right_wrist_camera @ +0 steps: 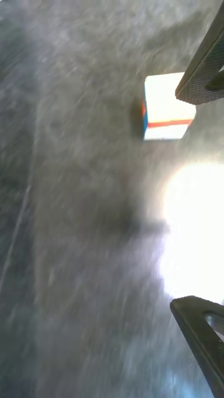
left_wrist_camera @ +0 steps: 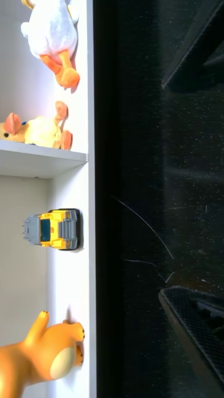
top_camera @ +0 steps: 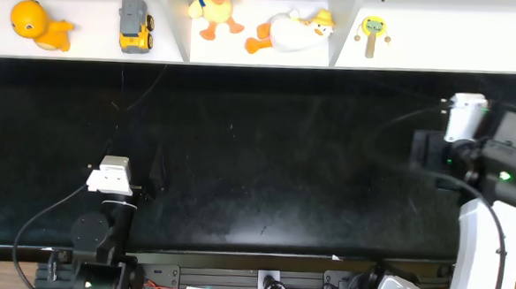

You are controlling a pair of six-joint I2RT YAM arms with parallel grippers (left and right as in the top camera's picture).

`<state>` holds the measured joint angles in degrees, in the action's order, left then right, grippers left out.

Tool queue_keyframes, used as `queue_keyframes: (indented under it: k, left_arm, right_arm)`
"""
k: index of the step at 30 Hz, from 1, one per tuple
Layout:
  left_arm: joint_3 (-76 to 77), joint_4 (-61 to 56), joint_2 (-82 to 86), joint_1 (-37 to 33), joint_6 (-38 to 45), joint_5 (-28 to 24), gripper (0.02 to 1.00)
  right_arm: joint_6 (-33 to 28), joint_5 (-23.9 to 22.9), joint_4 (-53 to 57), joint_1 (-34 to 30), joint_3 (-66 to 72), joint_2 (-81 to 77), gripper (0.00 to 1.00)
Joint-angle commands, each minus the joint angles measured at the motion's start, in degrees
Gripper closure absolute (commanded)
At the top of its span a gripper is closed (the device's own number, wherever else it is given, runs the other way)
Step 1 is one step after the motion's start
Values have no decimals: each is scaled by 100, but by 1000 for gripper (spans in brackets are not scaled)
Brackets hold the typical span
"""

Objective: Store Toys

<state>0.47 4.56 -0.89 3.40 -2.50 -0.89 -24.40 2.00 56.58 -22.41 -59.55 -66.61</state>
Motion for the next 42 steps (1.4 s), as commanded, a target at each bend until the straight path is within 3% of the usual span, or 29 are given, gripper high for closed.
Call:
queue_keyframes:
  k: [1,6,11,15,20,29,42]
  left_arm:
    - [0,28,72,11,101,-33,20]
    - [0,28,72,11,101,-33,20]
    - [0,28,72,11,101,-33,20]
    - [0,28,72,11,101,-33,20]
    - [0,26,72,11,101,-33,20]
    - [0,26,72,11,101,-33,20]
    - [0,28,72,11,101,-33,20]
  right_arm:
    - [-1445,695,-37,-903,140,-367,5]
    - [-1812,822,-815,-1626,817,-474,7]
    - [-2218,772,-1641,-1908,1554,-474,5]
    - [-2188,789,-2424,-2223,1976,-474,5]
    - [-2212,1233,-2859,-2747,2190,-474,5]
    - [-2214,1537,-3224,-3088,2192,-761,5]
    - [-2455,1644,-3484,-2964,2048,-1401,5]
